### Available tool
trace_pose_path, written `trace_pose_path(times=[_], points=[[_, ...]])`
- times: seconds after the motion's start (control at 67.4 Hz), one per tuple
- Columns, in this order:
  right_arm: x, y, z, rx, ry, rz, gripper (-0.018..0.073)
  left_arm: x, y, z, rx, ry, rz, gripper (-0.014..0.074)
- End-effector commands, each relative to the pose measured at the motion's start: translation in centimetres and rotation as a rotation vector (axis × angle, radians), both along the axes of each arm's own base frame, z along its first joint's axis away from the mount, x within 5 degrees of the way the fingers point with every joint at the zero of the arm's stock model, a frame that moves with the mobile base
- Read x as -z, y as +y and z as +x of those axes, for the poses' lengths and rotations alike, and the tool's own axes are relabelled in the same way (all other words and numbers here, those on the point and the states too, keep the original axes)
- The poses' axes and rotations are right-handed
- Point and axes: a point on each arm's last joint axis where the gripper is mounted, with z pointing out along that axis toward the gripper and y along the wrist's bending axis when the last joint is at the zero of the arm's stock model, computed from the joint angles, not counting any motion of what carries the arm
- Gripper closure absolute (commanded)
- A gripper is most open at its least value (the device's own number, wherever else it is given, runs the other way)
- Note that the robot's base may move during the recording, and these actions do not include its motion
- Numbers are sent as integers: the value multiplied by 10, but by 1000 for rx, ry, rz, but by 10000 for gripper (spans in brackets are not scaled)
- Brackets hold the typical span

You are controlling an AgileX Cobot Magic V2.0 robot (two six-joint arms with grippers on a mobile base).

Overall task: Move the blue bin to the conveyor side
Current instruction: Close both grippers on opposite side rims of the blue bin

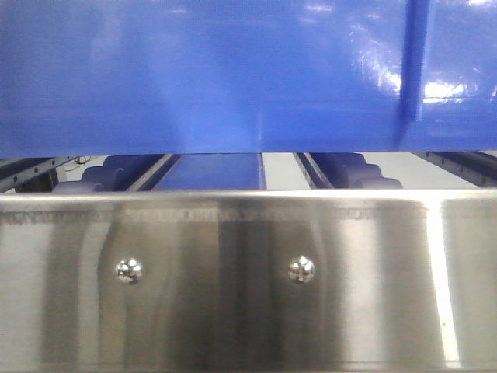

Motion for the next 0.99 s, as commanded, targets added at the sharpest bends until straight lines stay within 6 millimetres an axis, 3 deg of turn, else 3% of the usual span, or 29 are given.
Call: trace_pose_path(times=[0.0,0.237,0.504,0.979], points=[[4,2,10,4,5,-18,10,0,0,4,-2,2,0,90],[19,7,26,1,58,-33,10,7,0,12,14,38,16,90],[25,21,29,-47,79,-40,10,13,-1,19,22,62,16,90],[33,22,37,9,112,-22,10,18,-4,28,56,67,11,90]])
